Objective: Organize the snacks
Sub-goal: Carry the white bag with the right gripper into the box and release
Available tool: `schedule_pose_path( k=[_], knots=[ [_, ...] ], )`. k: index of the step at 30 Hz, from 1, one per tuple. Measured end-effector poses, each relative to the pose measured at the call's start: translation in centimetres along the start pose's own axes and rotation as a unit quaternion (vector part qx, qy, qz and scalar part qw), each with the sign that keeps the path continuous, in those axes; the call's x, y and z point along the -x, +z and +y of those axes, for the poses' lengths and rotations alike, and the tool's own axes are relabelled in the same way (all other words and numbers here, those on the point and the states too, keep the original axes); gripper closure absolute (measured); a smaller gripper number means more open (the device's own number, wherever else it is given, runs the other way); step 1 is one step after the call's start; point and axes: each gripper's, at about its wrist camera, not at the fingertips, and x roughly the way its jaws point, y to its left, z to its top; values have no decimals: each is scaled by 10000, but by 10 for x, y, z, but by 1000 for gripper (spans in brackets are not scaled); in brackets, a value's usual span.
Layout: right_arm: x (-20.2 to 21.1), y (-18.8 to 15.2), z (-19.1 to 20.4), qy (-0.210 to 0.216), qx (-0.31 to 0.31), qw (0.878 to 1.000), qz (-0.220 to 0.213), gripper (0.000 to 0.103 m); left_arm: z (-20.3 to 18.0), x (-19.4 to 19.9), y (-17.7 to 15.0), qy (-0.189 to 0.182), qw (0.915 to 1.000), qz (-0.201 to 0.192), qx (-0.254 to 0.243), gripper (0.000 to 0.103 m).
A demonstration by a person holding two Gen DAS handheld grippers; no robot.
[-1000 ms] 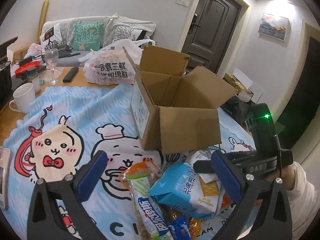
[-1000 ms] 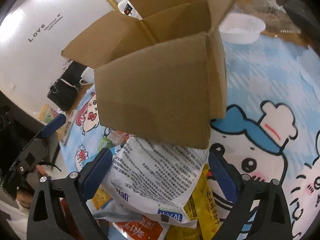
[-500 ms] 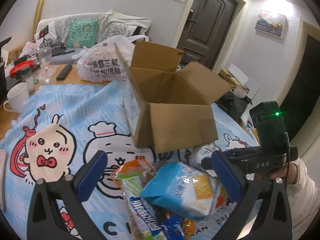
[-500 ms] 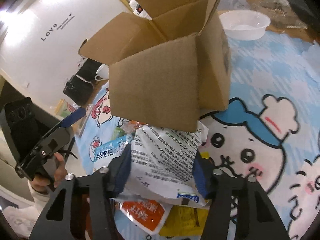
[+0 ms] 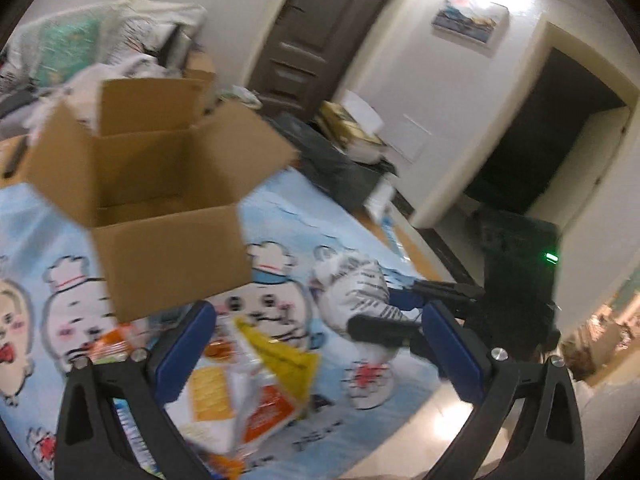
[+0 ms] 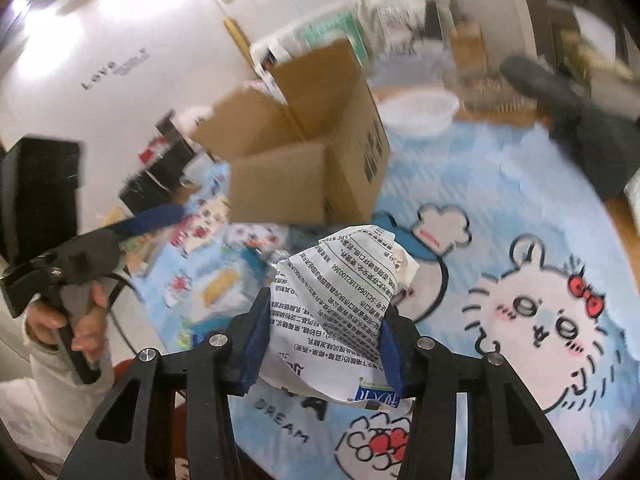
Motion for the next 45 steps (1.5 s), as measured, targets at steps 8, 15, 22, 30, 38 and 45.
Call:
schedule_pose_path(
  k=[8, 15, 22, 30, 38, 45],
  knots=[
    [32, 34, 69, 305, 1091, 9896, -884, 59, -9, 12, 32, -421, 9990, 68, 133, 31],
    [12, 69, 98, 427, 1349, 9851, -973, 59, 19, 38, 66, -38, 9995, 63, 296, 47],
    [-25, 136, 95, 562, 1152, 9886, -795, 59, 67, 26, 124, 311, 9971, 269, 641, 48],
    [-96, 184, 59, 531, 593, 9968, -122, 59, 119, -22, 139, 768, 9881, 573, 1202, 48],
    [-135, 184, 42, -272, 673, 9972, 154, 55, 123, -17, 141, 1137, 9845, 551, 1219, 29],
    [-100, 184, 46, -159, 835, 9958, -354, 31, 105, 8, 136, 1304, 9867, 304, 916, 19]
  ],
)
